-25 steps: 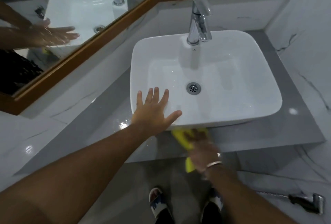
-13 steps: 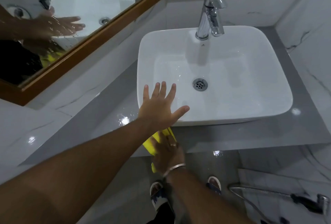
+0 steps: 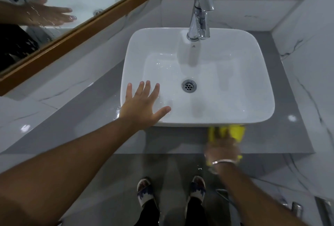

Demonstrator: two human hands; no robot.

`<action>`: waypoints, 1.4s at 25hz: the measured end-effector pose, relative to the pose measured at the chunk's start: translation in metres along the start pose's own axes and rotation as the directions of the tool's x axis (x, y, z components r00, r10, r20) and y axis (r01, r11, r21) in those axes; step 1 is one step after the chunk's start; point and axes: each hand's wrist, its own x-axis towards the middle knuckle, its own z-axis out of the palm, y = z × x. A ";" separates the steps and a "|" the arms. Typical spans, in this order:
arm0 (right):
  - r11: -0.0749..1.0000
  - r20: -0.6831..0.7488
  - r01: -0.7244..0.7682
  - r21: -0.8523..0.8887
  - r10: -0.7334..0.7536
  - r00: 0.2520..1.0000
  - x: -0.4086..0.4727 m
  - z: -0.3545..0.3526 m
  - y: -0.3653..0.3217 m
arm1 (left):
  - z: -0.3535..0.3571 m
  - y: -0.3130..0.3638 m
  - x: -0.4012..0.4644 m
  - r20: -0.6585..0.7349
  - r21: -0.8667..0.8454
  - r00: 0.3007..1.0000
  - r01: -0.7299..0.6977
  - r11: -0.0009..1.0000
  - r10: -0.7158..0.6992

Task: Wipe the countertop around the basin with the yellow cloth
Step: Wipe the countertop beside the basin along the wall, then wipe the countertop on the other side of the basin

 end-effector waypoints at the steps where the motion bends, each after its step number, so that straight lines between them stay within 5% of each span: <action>1: 0.980 -0.002 0.197 -0.030 -0.197 0.980 -0.017 0.003 -0.037 | -0.001 0.000 0.000 0.009 0.005 1.000 0.005 1.000 -0.005; 3: 0.921 0.071 0.376 0.103 -0.384 0.921 -0.039 -0.003 -0.088 | -0.003 0.002 -0.001 0.033 0.017 0.999 0.016 1.000 -0.016; 5: 0.902 0.124 0.349 0.255 -0.389 0.913 -0.049 -0.030 -0.094 | -0.003 0.003 -0.001 0.041 0.021 0.999 0.021 1.000 -0.022; 7: 0.824 -0.211 0.487 0.291 -0.441 0.872 -0.050 -0.056 -0.063 | -0.004 0.003 -0.002 0.035 0.011 0.999 0.025 1.000 -0.026; 9: 0.764 -0.511 0.597 0.246 -0.421 0.749 -0.036 -0.085 -0.032 | -0.004 0.003 -0.002 0.018 0.005 1.000 0.016 1.000 -0.016; 11: 0.786 -0.574 0.579 0.217 -0.378 0.727 -0.009 -0.112 -0.025 | -0.004 0.002 -0.003 0.029 0.003 0.999 0.014 1.000 -0.014; 15: 0.904 -0.304 0.427 -0.007 -0.409 0.860 0.024 -0.119 -0.045 | -0.009 0.006 -0.006 -0.020 0.018 1.000 0.001 1.000 0.000; 18: 0.897 -0.209 0.433 -0.093 -0.443 0.872 0.030 -0.110 -0.044 | -0.010 0.020 -0.034 -0.303 -0.055 0.953 0.009 0.998 -0.025; 20: 0.894 -0.203 0.439 -0.094 -0.449 0.870 0.031 -0.110 -0.045 | 0.015 0.049 -0.071 -0.501 -0.117 0.861 -0.171 0.978 0.090; 22: 0.885 -0.183 0.456 -0.098 -0.466 0.866 0.032 -0.112 -0.051 | 0.046 0.082 -0.099 -0.365 -0.147 0.897 -0.319 0.936 0.248; 24: 0.870 -0.138 0.485 -0.088 -0.493 0.859 0.031 -0.111 -0.069 | 0.077 0.105 -0.097 -0.167 -0.163 0.941 -0.322 0.933 0.295; 27: 0.872 -0.122 0.488 -0.035 -0.488 0.864 0.030 -0.109 -0.104 | 0.102 0.099 -0.066 -0.075 -0.219 0.936 -0.351 0.910 0.343; 29: 0.893 -0.070 0.451 -0.006 -0.450 0.890 0.028 -0.109 -0.120 | 0.120 0.055 -0.084 -0.082 -0.152 0.920 -0.392 0.907 0.383; 32: 0.884 0.039 0.467 -0.032 -0.466 0.884 0.020 -0.108 -0.144 | 0.124 -0.059 -0.116 -0.121 -0.086 0.974 -0.200 0.976 0.189; 35: 0.848 -0.028 0.529 -0.031 -0.530 0.848 0.012 -0.108 -0.179 | 0.118 -0.107 -0.132 -0.079 -0.024 0.984 -0.163 0.986 0.160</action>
